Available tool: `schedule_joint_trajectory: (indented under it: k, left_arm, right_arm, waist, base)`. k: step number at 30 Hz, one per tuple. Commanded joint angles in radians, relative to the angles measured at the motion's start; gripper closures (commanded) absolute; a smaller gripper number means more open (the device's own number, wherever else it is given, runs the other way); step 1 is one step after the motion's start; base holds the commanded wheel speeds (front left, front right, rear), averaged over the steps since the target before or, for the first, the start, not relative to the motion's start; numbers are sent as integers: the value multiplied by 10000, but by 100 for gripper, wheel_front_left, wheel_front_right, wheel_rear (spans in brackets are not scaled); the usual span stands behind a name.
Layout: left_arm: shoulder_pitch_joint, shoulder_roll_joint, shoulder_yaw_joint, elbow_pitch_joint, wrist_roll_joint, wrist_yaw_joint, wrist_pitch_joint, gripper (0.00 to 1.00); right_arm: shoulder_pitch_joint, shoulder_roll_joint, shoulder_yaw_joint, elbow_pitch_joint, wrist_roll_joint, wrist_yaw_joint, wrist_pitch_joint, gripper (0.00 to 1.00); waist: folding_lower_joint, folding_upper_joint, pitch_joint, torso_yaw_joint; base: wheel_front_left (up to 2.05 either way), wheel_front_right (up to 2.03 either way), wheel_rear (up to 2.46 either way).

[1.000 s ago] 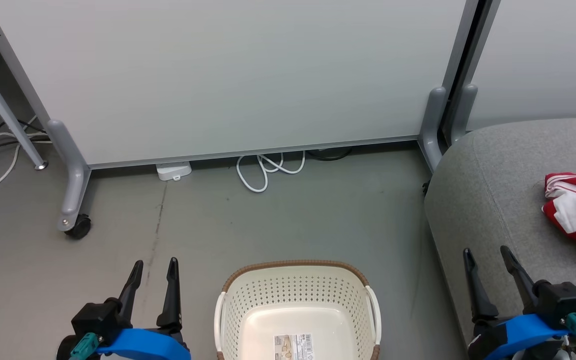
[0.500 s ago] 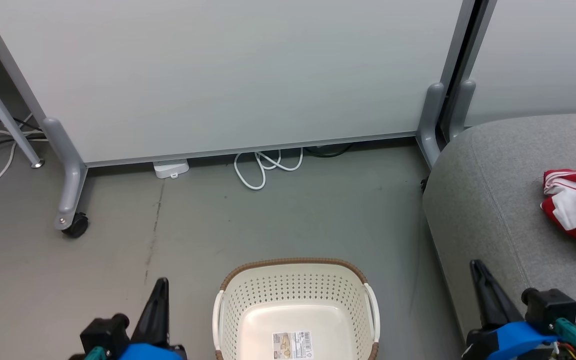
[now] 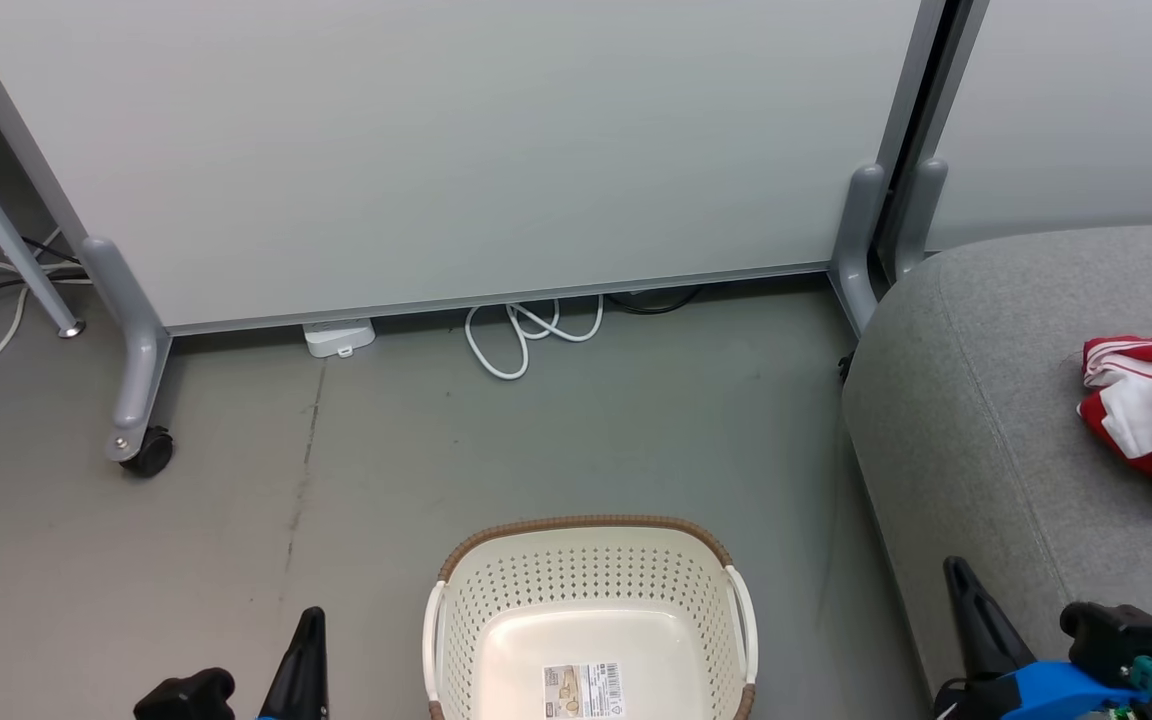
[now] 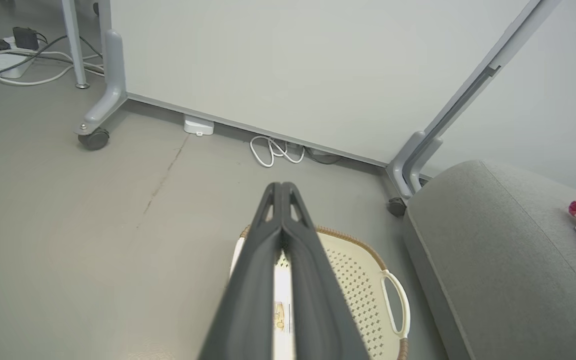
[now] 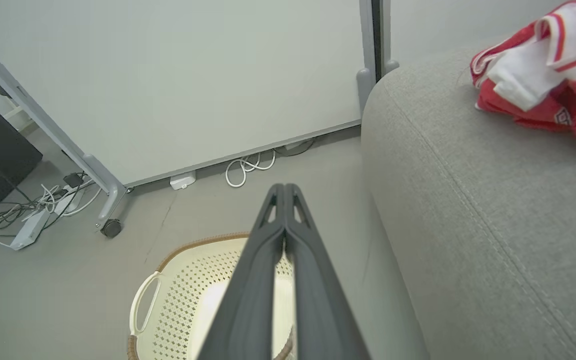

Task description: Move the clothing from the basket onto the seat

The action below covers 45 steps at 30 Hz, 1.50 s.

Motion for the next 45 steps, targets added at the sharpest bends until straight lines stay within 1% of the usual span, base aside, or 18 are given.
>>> schedule_joint_trajectory:
  k: [1, 13, 24, 38, 45]
  left_arm:
    - [-292, 18, 126, -223, -313, -2, 58, 100]
    - [-496, -21, 461, -536, -2148, -4, 586, 100]
    - [-655, -54, 731, -786, -3621, -6, 1015, 100]
    - [-829, -90, 1034, -1064, -5268, -8, 1486, 100]
    - [-885, -103, 1143, -1170, -5902, -9, 1670, 100]
  right_arm:
    - [-200, -30, -38, -196, 382, 0, 68, 100]
    - [-385, -41, -114, -270, 2535, 0, 414, 100]
    - [-530, -50, -182, -325, 4256, 1, 701, 100]
    - [-692, -61, -256, -379, 6184, 1, 1025, 100]
    - [-747, -66, -284, -399, 6919, 1, 1147, 100]
  waist:
    - [0, 0, 0, -4]
    - [0, 0, 2, -70]
    - [0, 0, 4, -130]
    - [0, 0, 7, -206]
    - [0, 0, 8, -239]
  base:
    - [0, 0, 0]
    - [0, 0, 0]
    - [0, 0, 0]
    - [0, 0, 0]
    - [0, 0, 0]
